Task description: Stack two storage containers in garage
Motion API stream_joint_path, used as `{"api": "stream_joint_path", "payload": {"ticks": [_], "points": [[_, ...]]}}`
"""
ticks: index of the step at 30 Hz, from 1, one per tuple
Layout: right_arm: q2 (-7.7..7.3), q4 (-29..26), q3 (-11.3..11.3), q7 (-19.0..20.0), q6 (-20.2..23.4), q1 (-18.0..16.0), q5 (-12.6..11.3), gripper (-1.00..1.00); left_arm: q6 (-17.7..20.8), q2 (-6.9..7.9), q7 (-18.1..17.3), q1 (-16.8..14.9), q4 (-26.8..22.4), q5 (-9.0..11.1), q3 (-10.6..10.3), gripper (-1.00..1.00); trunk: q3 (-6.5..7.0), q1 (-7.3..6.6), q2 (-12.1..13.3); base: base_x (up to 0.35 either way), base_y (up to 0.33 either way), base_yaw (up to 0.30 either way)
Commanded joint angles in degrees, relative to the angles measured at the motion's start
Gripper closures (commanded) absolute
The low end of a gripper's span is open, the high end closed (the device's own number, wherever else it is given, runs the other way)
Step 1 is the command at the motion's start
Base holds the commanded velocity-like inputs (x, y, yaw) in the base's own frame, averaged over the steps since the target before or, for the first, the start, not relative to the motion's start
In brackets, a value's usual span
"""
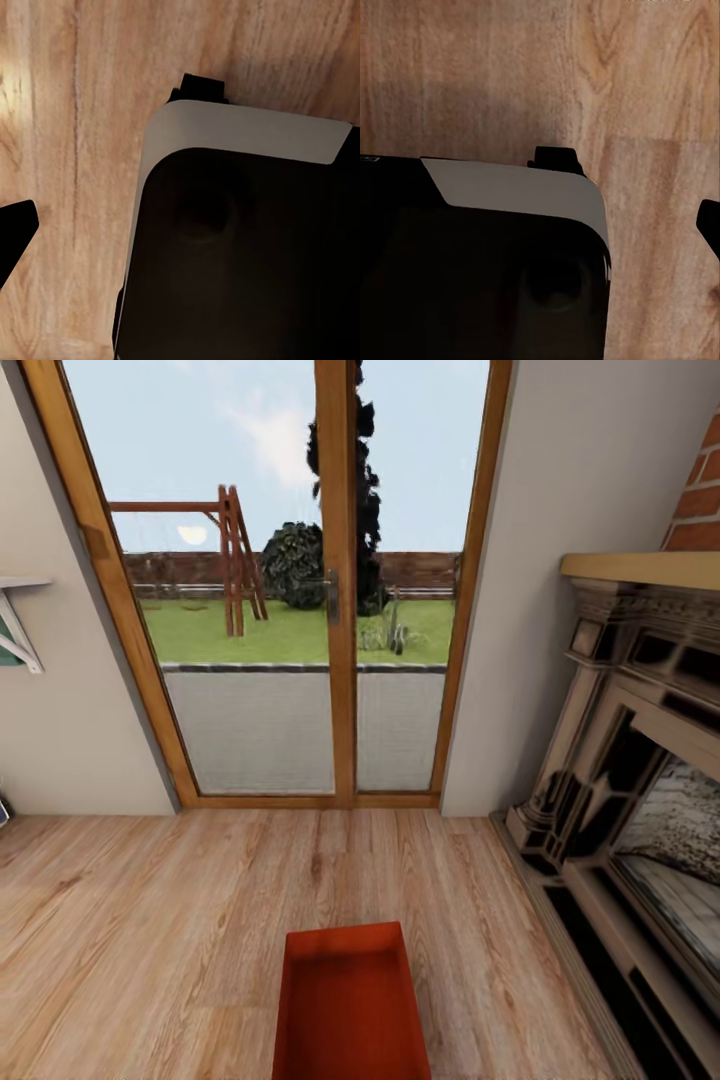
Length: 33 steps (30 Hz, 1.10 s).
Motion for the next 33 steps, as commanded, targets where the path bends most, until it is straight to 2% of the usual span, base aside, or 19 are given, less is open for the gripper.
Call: {"api": "stream_joint_path", "payload": {"ticks": [1,16,25,33], "points": [[0.04,0.1,0.5,0.0,-0.3,-0.1,-0.5,-1.0,0.2,0.0,0.1,0.0,0.0,0.4,0.0,-1.0,-0.07,0.0,0.0,0.0,0.0,0.092],[0.04,0.1,0.5,-0.3,-0.3,-0.1,-0.7,-1.0,0.2,0.0,0.1,0.0,0.0,0.4,0.0,-1.0,-0.1,0.0,0.0,0.0,0.0,0.007],[-0.14,0.1,0.5,-0.1,-0.3,-0.1,-0.9,-1.0,0.2,0.0,0.1,0.0,0.0,0.4,0.0,-1.0,-0.22,0.0,0.0,0.0,0.0,0.183],[-0.04,0.1,0.5,-0.5,-0.3,-0.1,-0.7,-1.0,0.2,0.0,0.1,0.0,0.0,0.4,0.0,-1.0,-0.24,0.0,0.0,0.0,0.0,0.029]]}}
